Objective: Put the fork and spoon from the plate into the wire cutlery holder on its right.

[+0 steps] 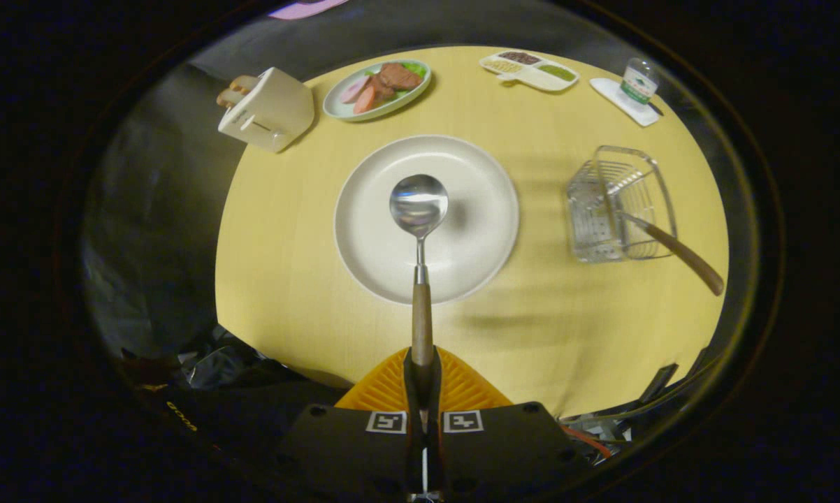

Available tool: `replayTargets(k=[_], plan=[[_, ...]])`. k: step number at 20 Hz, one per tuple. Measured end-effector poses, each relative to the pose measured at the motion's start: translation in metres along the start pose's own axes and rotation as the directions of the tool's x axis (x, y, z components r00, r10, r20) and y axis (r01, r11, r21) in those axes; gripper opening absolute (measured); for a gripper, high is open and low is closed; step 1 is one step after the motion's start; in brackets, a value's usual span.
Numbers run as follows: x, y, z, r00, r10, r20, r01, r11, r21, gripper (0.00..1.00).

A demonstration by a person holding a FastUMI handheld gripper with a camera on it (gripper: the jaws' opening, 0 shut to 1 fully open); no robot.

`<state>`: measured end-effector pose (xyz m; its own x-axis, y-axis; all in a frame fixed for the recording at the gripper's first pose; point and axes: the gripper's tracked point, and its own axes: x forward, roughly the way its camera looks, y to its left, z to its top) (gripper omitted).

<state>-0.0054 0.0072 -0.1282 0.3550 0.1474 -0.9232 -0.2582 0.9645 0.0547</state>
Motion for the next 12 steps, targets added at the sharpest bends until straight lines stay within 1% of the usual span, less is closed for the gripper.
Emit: replayTargets(k=[5, 7, 9, 12], plan=[[-0.042, -0.043, 0.008, 0.997, -0.039, 0.060, 0.035, 0.997, 0.063, 0.05], [-0.054, -0.067, 0.011, 0.995, -0.072, 0.074, 0.065, 0.994, 0.093, 0.05], [-0.059, -0.088, 0.013, 0.992, -0.100, 0.078, 0.090, 0.988, 0.127, 0.05], [-0.056, -0.111, 0.011, 0.991, -0.125, 0.041, 0.117, 0.980, 0.159, 0.05]])
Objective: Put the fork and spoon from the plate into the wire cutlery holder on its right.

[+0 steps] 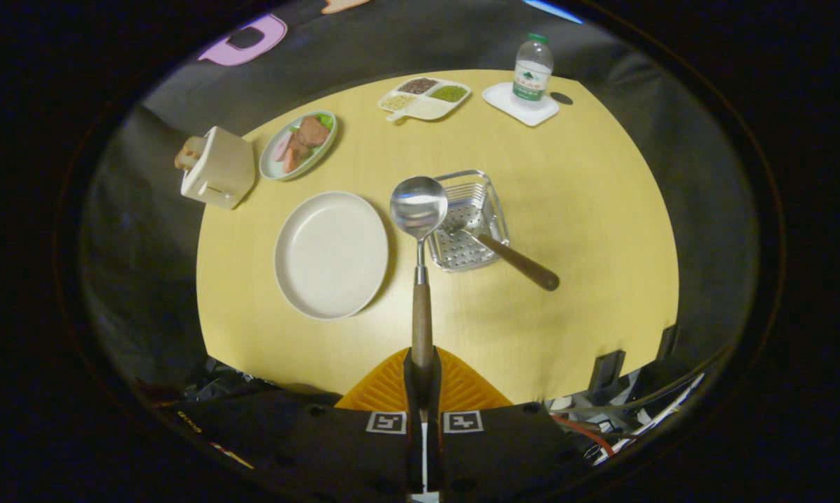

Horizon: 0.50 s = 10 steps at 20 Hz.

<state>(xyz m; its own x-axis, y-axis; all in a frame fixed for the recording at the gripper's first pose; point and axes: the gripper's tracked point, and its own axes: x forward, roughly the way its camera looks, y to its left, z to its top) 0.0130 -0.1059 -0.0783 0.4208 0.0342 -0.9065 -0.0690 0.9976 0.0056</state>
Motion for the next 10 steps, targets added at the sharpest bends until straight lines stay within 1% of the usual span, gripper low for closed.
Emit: replayTargets(k=[5, 9, 10], plan=[[0.016, -0.017, -0.001, 0.995, -0.022, -0.094, 0.023, 1.000, 0.005, 0.05], [0.025, -0.022, 0.009, 0.991, -0.034, -0.132, 0.036, 0.999, 0.016, 0.05], [0.026, -0.023, 0.010, 0.990, -0.033, -0.139, 0.036, 0.999, 0.019, 0.06]])
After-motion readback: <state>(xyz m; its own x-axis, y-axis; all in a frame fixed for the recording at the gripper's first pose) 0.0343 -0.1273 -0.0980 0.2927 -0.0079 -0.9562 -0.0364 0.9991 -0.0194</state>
